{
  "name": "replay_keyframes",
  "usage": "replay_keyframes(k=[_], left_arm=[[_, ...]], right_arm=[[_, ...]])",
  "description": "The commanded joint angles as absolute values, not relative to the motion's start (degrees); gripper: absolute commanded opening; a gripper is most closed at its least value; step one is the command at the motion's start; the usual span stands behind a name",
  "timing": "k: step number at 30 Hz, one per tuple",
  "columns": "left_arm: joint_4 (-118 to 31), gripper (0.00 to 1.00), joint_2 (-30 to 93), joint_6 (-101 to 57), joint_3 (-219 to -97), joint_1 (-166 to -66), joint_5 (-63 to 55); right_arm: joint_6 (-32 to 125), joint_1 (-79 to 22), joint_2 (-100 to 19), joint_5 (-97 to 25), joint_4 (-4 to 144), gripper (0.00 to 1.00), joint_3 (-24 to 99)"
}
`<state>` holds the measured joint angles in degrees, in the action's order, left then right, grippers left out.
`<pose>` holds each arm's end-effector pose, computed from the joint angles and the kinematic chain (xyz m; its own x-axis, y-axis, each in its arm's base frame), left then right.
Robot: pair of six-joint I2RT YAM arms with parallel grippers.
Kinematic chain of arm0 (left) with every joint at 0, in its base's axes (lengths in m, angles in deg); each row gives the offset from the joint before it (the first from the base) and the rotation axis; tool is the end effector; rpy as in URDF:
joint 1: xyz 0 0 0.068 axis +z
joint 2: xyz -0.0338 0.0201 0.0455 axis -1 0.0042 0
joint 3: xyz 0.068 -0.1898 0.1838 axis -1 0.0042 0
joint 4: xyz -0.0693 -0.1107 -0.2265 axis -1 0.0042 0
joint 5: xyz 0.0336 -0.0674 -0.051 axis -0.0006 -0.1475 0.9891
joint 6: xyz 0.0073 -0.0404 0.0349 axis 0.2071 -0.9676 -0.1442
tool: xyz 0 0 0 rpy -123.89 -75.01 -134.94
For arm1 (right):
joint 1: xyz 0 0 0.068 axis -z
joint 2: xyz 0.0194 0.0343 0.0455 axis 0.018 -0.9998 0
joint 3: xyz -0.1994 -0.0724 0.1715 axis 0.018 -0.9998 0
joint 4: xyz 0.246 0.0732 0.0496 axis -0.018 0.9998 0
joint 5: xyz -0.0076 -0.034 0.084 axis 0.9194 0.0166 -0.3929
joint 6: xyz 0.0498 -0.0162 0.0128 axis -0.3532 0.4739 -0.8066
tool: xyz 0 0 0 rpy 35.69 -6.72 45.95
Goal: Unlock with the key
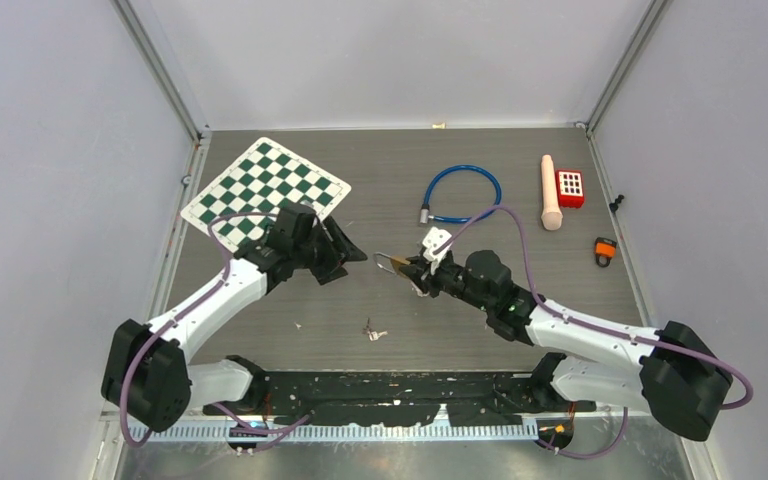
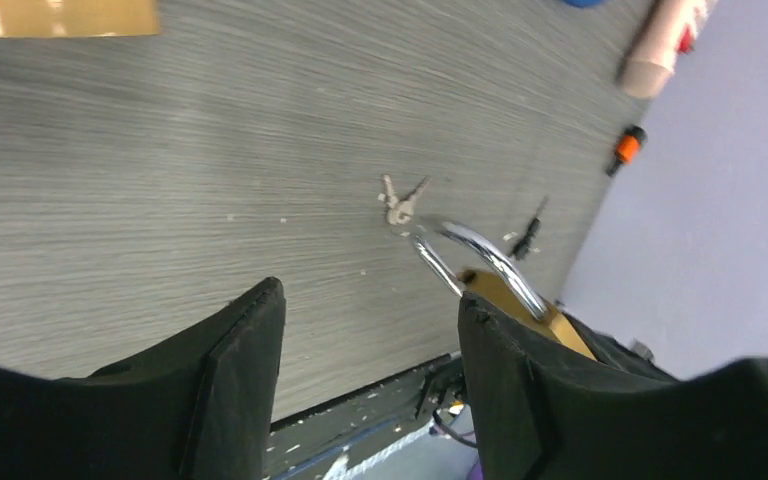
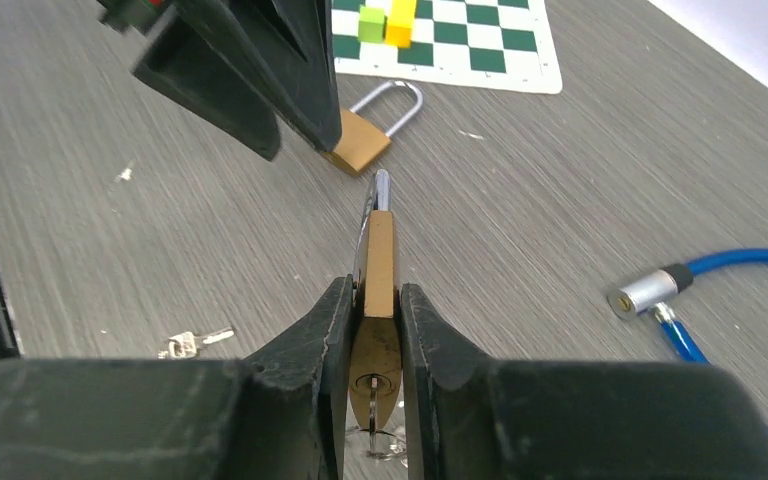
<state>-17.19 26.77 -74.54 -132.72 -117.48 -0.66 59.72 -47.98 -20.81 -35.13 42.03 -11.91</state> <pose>0.2218 -0.1245 0.2371 -0.8065 -0.5695 -0.1591 -0.3408 0.6675 -0.6620 0.1521 0.1812 0.2382 0.0058 -0.1685 -0.9857 -0.8277 0.5523 -0.0993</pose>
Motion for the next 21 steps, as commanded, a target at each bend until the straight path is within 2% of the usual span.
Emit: replay_keyframes(k=[1,5,7,9,14,21], left_arm=[[-32.6,0.69,22.3,-73.4,-128.2,-117.4,6.8],[-49.5,0.9,17.1,-76.3,-119.6,-117.4,6.9],[-56.1,0.93,15.1,-77.3,-116.0,-117.4,6.3],[-57.4,0.92,14.0,-77.1,-114.8,-117.4,5.9],[-58.2,0.79,13.4,-76.2,-114.2,-117.7,7.0],[-66.0,0.77,14.2,-78.5,-113.6,-119.2,6.7]], right_arm=[[63.5,-48.0,-21.3,-33.0,34.0,0.05,-6.6],[55.8,-45.8,-21.0,-34.7,27.8,0.05,-8.1],[49.2,-44.1,-20.8,-36.1,22.0,0.05,-9.9],[42.5,-42.8,-20.8,-36.7,15.9,0.05,-11.8],[32.4,-42.3,-20.6,-36.1,6.5,0.05,-13.4],[28.3,-42.3,-21.8,-38.3,4.0,0.05,-12.6]])
